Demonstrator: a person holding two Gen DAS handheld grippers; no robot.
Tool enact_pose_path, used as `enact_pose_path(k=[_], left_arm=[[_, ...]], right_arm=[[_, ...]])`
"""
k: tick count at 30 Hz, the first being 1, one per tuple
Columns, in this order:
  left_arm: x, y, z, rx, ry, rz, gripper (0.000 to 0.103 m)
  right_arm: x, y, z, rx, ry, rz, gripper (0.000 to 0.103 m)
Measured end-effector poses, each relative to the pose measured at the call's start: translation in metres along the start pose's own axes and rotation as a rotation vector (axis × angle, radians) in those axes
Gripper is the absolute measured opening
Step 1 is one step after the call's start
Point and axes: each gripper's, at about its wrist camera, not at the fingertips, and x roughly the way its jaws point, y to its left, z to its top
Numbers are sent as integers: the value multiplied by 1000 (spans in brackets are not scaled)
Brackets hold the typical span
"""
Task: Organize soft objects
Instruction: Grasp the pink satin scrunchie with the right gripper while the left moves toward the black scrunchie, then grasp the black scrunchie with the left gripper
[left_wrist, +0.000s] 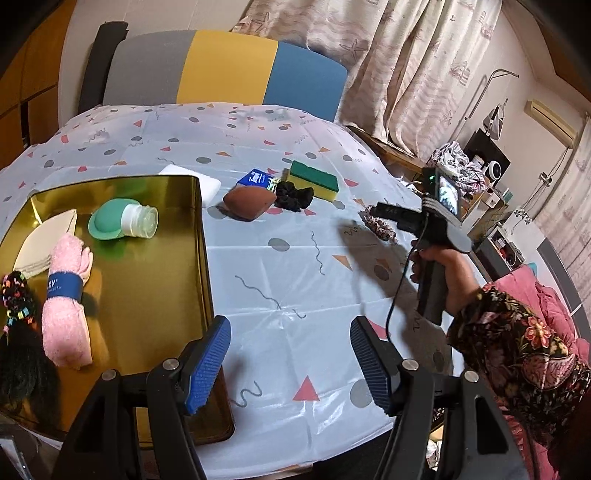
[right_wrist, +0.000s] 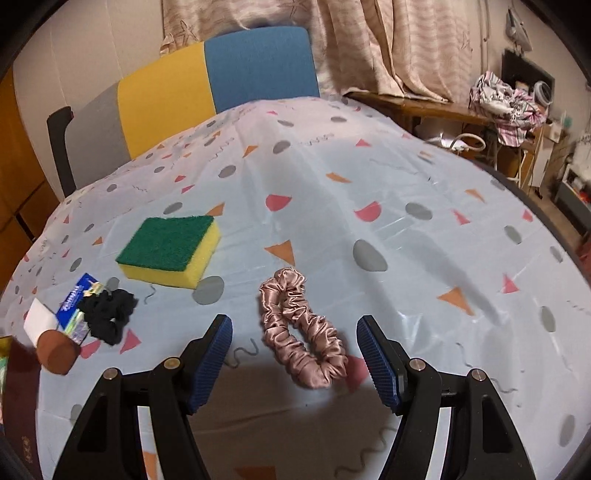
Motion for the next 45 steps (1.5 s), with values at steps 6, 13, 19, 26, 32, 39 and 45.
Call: enact_pose_path(k=[6, 13, 19, 26, 32, 39, 45], left_arm=[[12, -1, 14, -25, 8, 15, 68], [35, -19, 41, -8, 16, 24, 68], [68, -42, 77, 14, 21, 51, 68], [128, -55, 126, 45, 33, 114, 69], [196, -64, 149, 170, 90, 192, 73], [250, -64, 160, 271, 105, 324, 73], [269, -57, 157, 280, 88, 371, 63]], right_arm=[[19, 0, -7, -19, 34, 8, 42], [15, -4, -13, -5, 0, 0, 25], [11, -10, -17, 30, -17, 20, 23], [12, -14, -19, 58, -27, 16, 23], [12, -16, -21, 69, -32, 29, 24], [12, -18, -21, 78, -33, 42, 24], [12, -18, -21, 80, -34, 45, 24]])
